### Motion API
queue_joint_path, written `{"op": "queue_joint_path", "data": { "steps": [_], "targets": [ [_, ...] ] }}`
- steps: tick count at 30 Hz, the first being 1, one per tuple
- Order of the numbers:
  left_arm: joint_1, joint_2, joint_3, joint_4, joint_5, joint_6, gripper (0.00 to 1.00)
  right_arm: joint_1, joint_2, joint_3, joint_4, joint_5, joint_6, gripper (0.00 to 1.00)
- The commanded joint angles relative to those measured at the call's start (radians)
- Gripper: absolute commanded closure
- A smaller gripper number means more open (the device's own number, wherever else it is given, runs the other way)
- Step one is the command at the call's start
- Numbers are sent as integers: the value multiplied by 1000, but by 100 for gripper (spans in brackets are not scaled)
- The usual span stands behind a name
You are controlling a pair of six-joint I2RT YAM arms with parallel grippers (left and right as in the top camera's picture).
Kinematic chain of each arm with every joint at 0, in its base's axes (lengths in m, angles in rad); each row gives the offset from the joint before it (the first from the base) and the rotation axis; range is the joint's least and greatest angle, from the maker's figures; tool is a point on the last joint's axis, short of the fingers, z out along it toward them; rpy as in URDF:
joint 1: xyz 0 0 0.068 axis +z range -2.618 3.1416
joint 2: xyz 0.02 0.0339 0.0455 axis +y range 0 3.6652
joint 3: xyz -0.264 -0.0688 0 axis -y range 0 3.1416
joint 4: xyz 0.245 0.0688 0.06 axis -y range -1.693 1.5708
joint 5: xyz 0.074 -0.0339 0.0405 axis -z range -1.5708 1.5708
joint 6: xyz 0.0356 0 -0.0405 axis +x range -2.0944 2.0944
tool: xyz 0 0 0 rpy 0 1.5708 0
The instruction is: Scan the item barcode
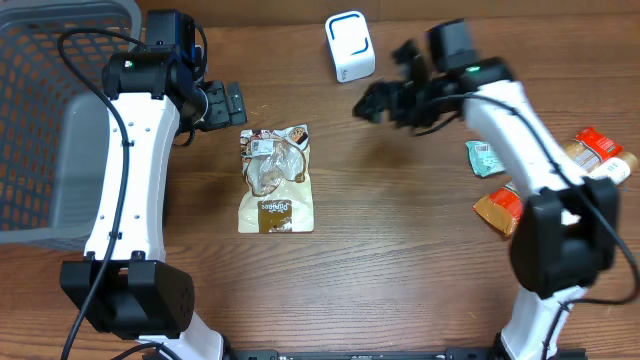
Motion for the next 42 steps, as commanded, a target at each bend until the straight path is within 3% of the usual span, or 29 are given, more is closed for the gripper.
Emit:
{"op": "queue_joint_path", "data": {
  "steps": [1, 6, 14, 23, 27, 30, 32, 35, 36, 42],
  "targets": [
    [-1, 4, -5, 1, 5, 20, 0, 85, 89, -13, 4, -19, 71, 9],
    [0, 4, -5, 1, 5, 20, 0, 166, 166, -13, 50, -19, 80, 16],
    [1, 4, -5, 1, 5, 20, 0, 234, 283, -13, 176, -53, 206, 19],
    [0, 4, -5, 1, 5, 20, 0, 363, 405, -14, 416, -83, 362, 22],
    [0, 4, -5, 1, 5, 20, 0, 417, 462, -14, 479, -79, 462, 34],
    [-1, 4, -5, 1, 5, 20, 0, 433, 486, -14, 481, -79, 467, 57],
    [0, 4, -5, 1, 5, 20, 0, 432, 488, -14, 483, -80, 467, 65],
    [0, 4, -5, 1, 5, 20, 1, 420, 488, -11, 488, -98, 467, 92],
    [0, 4, -5, 1, 5, 20, 0, 414, 488, -11, 489, -114, 467, 96],
    [0, 4, -5, 1, 5, 20, 0, 352, 460, -11, 466, -189, 466, 96]
  ]
}}
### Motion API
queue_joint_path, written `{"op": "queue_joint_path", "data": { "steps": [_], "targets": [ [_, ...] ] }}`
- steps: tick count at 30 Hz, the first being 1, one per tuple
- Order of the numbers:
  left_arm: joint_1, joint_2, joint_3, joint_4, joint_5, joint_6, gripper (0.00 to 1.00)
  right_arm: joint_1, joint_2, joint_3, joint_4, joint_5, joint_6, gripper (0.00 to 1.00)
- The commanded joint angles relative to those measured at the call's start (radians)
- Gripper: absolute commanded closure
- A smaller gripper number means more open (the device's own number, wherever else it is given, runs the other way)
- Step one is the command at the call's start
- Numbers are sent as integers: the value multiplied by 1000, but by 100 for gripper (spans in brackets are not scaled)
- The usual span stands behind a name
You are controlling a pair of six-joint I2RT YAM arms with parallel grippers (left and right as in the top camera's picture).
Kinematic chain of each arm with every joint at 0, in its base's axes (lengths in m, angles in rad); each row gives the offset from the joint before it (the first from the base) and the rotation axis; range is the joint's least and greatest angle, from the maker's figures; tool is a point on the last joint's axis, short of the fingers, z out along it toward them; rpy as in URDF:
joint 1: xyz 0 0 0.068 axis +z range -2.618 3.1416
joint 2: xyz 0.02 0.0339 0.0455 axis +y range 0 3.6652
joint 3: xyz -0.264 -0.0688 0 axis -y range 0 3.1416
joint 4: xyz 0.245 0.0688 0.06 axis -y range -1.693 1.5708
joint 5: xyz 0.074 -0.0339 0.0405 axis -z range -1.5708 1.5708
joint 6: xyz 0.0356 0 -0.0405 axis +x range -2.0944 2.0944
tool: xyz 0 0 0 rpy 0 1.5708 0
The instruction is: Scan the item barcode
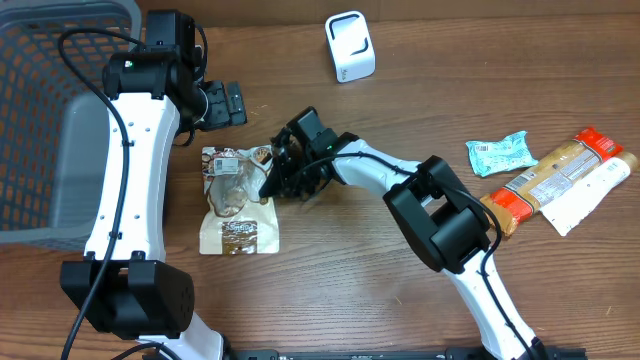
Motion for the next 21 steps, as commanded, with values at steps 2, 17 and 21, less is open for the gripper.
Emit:
{"op": "queue_joint_path", "data": {
  "steps": [2, 17, 21],
  "targets": [
    [0, 4, -5, 1, 5, 20, 0, -78, -4, -27, -69, 35, -24, 96],
    [0, 4, -5, 1, 5, 20, 0, -126, -357, 35, -642, 560, -312, 96],
    [0, 4, -5, 1, 5, 20, 0, -105, -361, 135, -776, 603, -325, 96]
  ]
}}
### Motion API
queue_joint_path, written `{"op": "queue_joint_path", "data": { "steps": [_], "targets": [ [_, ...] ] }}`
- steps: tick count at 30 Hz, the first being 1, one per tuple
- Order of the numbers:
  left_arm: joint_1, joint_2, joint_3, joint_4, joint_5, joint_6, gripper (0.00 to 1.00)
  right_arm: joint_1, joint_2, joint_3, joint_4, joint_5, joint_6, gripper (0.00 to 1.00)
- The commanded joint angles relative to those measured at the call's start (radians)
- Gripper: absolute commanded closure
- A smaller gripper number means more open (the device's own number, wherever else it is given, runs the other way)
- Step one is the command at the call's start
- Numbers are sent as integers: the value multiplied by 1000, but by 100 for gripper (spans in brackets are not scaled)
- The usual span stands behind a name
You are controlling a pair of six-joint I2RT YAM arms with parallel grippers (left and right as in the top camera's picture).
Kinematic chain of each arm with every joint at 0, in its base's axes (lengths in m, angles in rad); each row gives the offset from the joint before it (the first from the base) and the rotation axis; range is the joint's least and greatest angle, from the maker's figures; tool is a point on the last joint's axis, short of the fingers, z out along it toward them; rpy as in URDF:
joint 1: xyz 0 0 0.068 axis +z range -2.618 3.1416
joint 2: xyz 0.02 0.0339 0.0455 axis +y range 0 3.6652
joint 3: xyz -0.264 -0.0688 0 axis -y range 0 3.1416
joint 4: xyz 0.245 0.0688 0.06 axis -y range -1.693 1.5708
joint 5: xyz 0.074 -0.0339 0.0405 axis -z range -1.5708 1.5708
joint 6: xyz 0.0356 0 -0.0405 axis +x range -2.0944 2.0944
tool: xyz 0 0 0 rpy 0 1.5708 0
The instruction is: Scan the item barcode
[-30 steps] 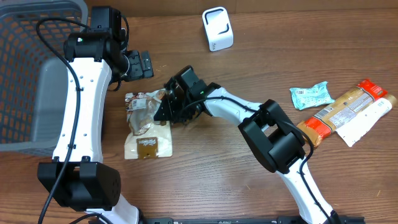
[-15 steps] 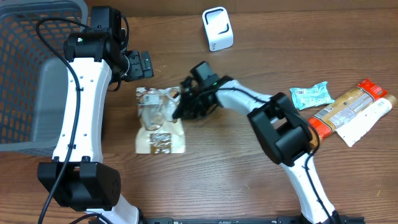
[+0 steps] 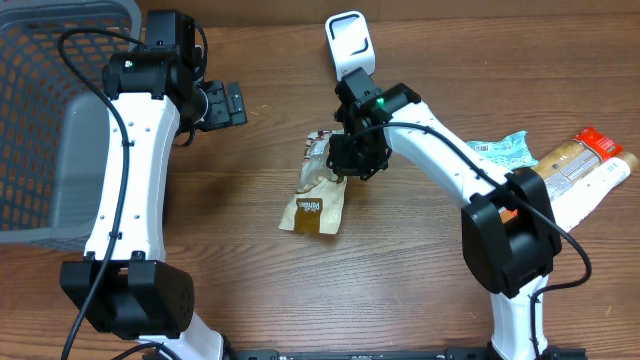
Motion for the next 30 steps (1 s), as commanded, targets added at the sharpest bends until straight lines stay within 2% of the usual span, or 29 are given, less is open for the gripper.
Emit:
{"op": "queue_joint_path", "data": {
  "steps": [1, 7, 15, 16, 17, 21, 24, 26, 29, 30],
  "targets": [
    [0, 4, -5, 1, 5, 20, 0, 24, -35, 90, -43, 98, -45, 96],
    [0, 4, -5, 1, 5, 20, 0, 45, -35, 146, -63, 97, -27, 96],
    [0, 4, -5, 1, 5, 20, 0, 49, 19, 69, 86, 32, 45, 94],
    [0, 4, -5, 1, 5, 20, 0, 54, 30, 62, 103, 10, 45, 87],
    [0, 4, -5, 1, 5, 20, 0, 60, 48, 55, 126, -14, 44, 74],
    [0, 4, -5, 1, 5, 20, 0, 87, 104, 48, 188, -21, 44, 46],
    [0, 4, -5, 1, 5, 20, 0, 107, 148, 46, 226, -21, 45, 45],
    [0, 4, -5, 1, 5, 20, 0, 122, 183, 46, 250, -29, 48, 47],
    [0, 4, -5, 1, 5, 20, 0, 128, 222, 45, 269, -36, 80, 64],
    [0, 4, -5, 1, 5, 20, 0, 128, 231, 45, 275, -35, 92, 67]
  ]
}}
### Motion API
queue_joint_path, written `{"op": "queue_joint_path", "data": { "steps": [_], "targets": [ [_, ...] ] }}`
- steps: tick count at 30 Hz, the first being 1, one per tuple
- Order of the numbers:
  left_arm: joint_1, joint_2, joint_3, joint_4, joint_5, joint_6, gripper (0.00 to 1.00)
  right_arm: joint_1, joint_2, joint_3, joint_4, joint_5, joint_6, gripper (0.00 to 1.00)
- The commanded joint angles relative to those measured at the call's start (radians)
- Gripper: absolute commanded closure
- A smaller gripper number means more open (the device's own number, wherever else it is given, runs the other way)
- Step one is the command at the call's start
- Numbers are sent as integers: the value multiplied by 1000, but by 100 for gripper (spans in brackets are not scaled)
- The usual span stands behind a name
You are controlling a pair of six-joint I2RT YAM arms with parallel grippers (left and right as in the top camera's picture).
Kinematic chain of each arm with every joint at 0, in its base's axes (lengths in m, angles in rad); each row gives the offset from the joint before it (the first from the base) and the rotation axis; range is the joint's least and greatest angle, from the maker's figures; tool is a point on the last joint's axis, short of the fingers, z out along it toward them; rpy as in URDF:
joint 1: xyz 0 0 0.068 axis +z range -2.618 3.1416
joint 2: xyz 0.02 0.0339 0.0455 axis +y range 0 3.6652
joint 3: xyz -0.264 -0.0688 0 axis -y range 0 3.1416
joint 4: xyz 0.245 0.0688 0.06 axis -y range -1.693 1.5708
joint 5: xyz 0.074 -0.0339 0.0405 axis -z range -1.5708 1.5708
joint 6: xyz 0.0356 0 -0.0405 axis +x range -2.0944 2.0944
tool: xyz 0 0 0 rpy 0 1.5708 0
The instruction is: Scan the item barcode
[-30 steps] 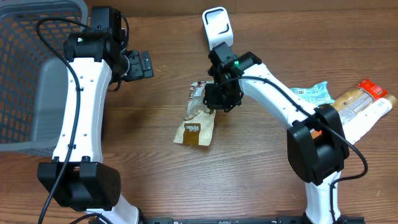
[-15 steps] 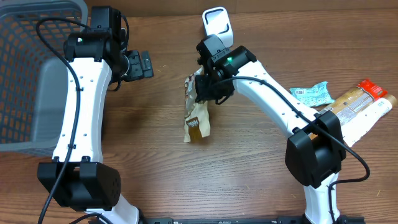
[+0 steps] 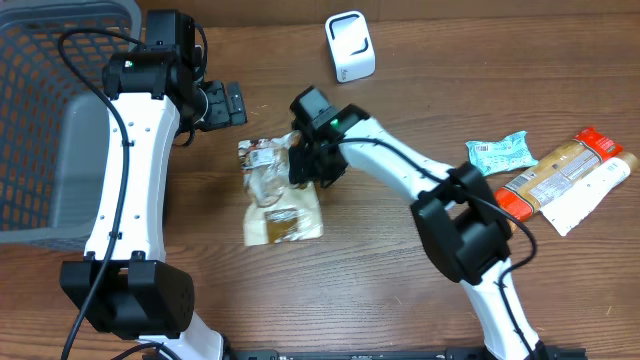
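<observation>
A brown snack pouch (image 3: 279, 200) with a clear window lies a little tilted on the wooden table (image 3: 400, 280), left of centre. My right gripper (image 3: 303, 163) is down at the pouch's upper right edge and appears shut on it. The fingertips are hidden under the wrist. The white barcode scanner (image 3: 349, 45) stands at the back of the table, well apart from the pouch. My left gripper (image 3: 233, 103) hovers open behind the pouch's upper left corner and holds nothing.
A grey mesh basket (image 3: 40, 110) fills the left back corner. A teal packet (image 3: 497, 152), an orange-brown bar (image 3: 545, 180) and a white packet (image 3: 590, 195) lie at the right edge.
My right gripper and the pouch have moved left, away from the scanner. The pouch was hanging slanted just below the scanner and now rests nearer the table's left-centre. The left arm is unchanged.
The pouch first lay alone left of centre, with my right gripper raised near the scanner. Then the gripper was at the pouch's right edge, the pouch shifted left. Then the pouch was held just below the scanner. Now it is back left of centre.
</observation>
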Motion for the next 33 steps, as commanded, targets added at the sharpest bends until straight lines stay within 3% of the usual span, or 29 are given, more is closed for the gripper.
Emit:
{"op": "queue_joint_path", "data": {
  "steps": [1, 5, 10, 15, 21, 26, 33],
  "targets": [
    [0, 4, -5, 1, 5, 20, 0, 0, 27, -12, 10, -14, 34, 69],
    [0, 4, -5, 1, 5, 20, 0, -8, 31, -12, 18, 21, 34, 68],
    [0, 4, -5, 1, 5, 20, 0, -19, 53, -12, 37, 19, 63, 51],
    [0, 4, -5, 1, 5, 20, 0, -106, 56, -12, 27, -154, -16, 35],
    [0, 4, -5, 1, 5, 20, 1, -253, 56, -12, -37, -417, -195, 25],
    [0, 4, -5, 1, 5, 20, 0, -299, 56, -13, -60, -626, -338, 3],
    [0, 4, -5, 1, 5, 20, 0, -189, 59, -42, 45, -590, -275, 0]
  ]
}}
